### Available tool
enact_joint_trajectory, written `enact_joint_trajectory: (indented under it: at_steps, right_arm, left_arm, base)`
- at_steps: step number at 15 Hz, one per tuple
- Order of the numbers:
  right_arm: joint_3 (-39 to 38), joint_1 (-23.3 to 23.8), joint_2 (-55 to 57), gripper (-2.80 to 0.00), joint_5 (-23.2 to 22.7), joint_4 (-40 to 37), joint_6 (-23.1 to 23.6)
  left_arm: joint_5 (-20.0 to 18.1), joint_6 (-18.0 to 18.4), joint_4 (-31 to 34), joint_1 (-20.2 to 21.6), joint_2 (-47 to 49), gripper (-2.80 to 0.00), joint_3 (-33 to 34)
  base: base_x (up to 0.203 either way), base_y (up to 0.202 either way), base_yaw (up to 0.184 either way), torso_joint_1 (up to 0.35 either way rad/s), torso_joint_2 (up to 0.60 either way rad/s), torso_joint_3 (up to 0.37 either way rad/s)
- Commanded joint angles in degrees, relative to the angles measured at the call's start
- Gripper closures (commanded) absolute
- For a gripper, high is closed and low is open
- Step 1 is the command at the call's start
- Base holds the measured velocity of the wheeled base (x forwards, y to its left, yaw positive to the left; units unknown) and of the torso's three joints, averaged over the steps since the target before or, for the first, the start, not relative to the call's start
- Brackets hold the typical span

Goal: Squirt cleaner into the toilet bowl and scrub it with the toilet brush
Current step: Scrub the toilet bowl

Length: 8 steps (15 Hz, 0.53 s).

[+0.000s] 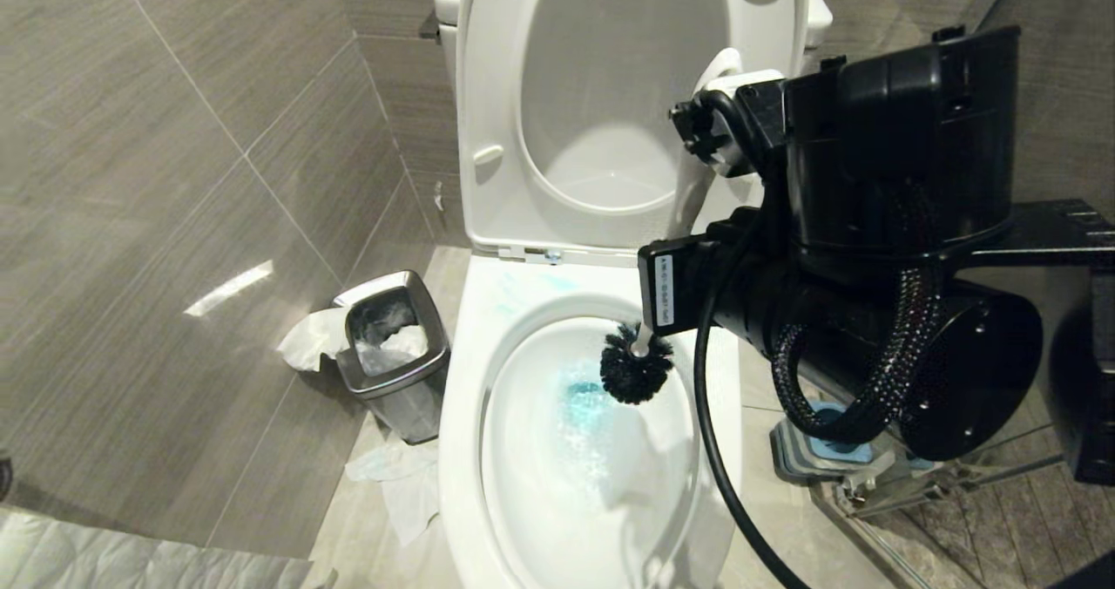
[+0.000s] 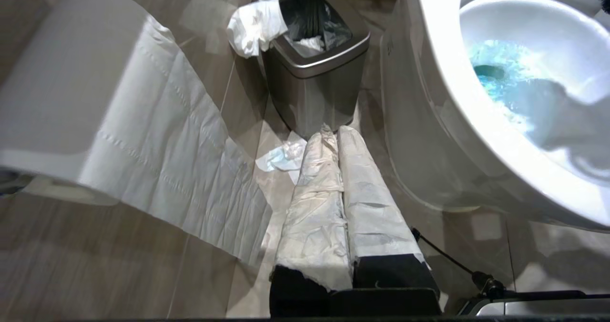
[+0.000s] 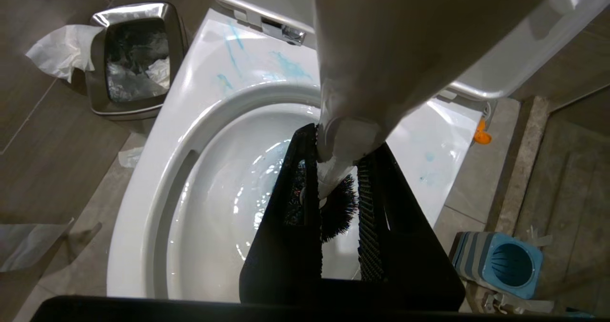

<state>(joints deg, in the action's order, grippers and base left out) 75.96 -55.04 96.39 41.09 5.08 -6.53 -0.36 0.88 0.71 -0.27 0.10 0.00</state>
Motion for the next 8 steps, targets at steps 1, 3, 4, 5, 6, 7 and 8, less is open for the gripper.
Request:
enact_joint_trajectory:
  at_steps: [1,3,4,5,6,7,8]
  right_arm:
    - [-0.2,0.1,0.4,0.00,0.3,0.1,-0.1]
    - [-0.5,0.3,0.7,0.00,0.8,0.1,-0.6]
    - [-0.4,0.4,0.9,0.00,0.8,0.1,-0.6]
    - [-0.3,0.6,1.4,0.00,0.8,0.1,-0.6]
    - [-0.1,1.0,1.8,0.00,0.8,0.2,-0.6]
    - [0.1,1.2,2.9,0.00,0.8,0.2,-0.6]
    - [0.3,1.8,4.0,0.00,0.8,0.2,-0.6]
  left_arm:
    - [0.0,0.0,-0.1,0.0,0.1,0.00,0.1]
    - [0.0,0.1,-0.1,0.0,0.1,0.00,0.1]
    - [-0.1,0.2,-0.1,0.0,0.1,0.00,0.1]
    - [-0.1,0.2,-0.1,0.0,0.1,0.00,0.1]
    - [-0.1,0.2,-0.1,0.0,0.1,0.00,0.1]
    - [0.0,-0.4,-0.2,0.0,0.1,0.00,0.1]
    - [0.2,-0.9,-0.3,0.0,0.1,0.00,0.1]
  base:
    - [0.000,0.000,0.000,0.006,0.00,0.193]
    - [0.000,0.000,0.000,-0.001,0.00,0.206]
    - [0.000,0.000,0.000,0.002,0.00,0.203]
    - [0.000,0.000,0.000,-0.001,0.00,0.165]
    - [0.000,0.000,0.000,0.001,0.00,0.084]
    - [0.000,0.000,0.000,0.007,0.00,0.047]
    - [0.000,0.000,0.000,0.007,0.00,0.032]
